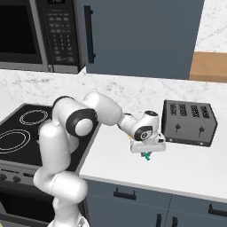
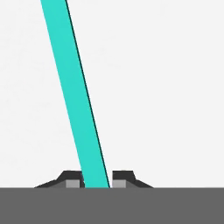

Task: Put the onion and eggplant in the pot. Retrieve the spatula and lightly stir the vegetables in the pot.

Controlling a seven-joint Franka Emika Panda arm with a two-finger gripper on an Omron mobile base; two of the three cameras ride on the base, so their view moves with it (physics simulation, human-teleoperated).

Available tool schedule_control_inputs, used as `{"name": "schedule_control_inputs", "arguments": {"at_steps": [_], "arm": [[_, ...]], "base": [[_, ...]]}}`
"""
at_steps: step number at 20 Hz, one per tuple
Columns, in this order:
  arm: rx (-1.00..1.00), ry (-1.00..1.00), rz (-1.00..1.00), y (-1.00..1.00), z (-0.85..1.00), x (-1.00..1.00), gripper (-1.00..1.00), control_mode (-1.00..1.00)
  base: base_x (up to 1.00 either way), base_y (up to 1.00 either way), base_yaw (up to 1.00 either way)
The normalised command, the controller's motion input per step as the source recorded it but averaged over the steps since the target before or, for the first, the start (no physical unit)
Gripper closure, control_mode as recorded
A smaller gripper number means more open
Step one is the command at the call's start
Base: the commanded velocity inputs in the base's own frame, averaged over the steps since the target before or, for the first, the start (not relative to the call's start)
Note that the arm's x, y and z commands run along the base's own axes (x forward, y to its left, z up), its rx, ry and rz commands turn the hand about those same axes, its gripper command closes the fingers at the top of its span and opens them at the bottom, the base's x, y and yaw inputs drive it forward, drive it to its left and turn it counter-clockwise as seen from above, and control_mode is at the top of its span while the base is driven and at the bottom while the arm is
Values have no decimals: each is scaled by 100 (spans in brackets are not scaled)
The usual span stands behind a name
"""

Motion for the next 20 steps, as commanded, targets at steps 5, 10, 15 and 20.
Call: {"name": "schedule_control_inputs", "arguments": {"at_steps": [5, 10, 15, 20], "arm": [[0, 0, 0, 0, -15, -11, 100, -100], [0, 0, 0, 4, -10, -16, 100, -100], [-4, 0, 0, 22, 71, -5, 100, -100], [-13, -10, 2, 33, 100, -22, 100, -100]], "base": [[0, 0, 0], [0, 0, 0], [0, 0, 0], [0, 0, 0]]}}
